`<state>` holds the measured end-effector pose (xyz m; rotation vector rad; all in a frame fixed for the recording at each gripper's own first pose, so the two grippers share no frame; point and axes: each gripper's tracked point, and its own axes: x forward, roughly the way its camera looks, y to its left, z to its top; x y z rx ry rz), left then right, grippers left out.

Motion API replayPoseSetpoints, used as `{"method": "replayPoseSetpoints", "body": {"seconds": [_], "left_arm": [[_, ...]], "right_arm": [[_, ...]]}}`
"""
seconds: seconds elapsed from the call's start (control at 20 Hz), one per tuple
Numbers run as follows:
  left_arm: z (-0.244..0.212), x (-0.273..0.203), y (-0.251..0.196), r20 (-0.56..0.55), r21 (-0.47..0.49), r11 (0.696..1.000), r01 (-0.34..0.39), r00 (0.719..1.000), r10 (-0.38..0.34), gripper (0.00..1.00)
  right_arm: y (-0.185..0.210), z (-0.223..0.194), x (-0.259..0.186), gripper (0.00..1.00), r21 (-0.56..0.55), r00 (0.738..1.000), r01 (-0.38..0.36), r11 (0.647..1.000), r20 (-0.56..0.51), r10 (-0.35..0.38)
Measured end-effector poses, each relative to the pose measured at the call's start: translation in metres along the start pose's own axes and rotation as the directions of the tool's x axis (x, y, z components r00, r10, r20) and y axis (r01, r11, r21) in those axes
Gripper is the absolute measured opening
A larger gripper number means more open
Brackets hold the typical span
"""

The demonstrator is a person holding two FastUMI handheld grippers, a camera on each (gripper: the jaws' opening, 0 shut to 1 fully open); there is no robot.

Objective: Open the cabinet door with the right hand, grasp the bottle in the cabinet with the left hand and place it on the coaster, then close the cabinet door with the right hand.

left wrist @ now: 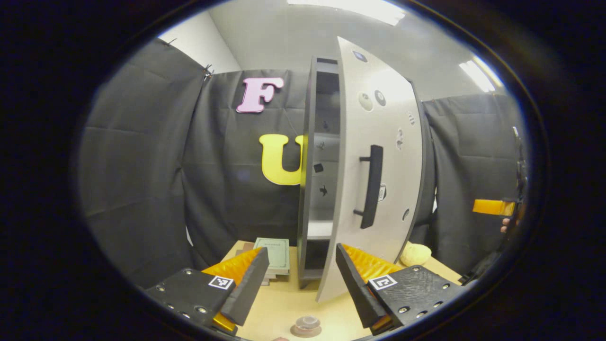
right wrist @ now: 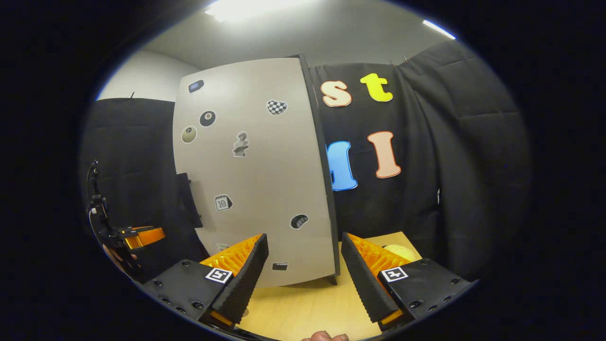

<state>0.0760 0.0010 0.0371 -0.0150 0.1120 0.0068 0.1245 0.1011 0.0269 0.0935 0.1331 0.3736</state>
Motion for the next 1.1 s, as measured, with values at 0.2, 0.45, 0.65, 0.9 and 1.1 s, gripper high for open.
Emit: {"method": "replayPoseSetpoints", "body": {"seconds": [0.2,0.45,0.65,0.9,1.1], "left_arm": [[0.004,-0.001,-0.032,0.036,-0.046,0.997,-0.059,0.997,0.061,0.88],[0.013,-0.014,-0.066,0.082,-0.051,0.990,-0.131,0.988,0.135,0.85],[0.030,-0.023,-0.083,0.132,-0.074,0.989,-0.130,0.982,0.139,0.86],[0.030,-0.029,-0.076,0.122,-0.043,0.985,-0.166,0.978,0.170,0.85],[0.032,-0.016,-0.074,0.114,-0.018,0.989,-0.145,0.983,0.146,0.88]], "right_arm": [[-0.040,0.010,-0.008,0.93,0.010,0.999,-0.022,1.000,0.031,0.022],[-0.080,0.000,-0.015,0.98,-0.019,0.998,-0.058,0.998,0.006,0.058],[-0.090,-0.008,-0.013,0.98,0.022,0.998,-0.060,0.998,-0.013,0.060],[-0.086,-0.002,-0.007,0.97,-0.010,0.997,-0.081,0.997,0.001,0.081],[-0.080,0.002,0.002,0.92,-0.014,0.998,-0.054,0.998,0.013,0.054]]}}
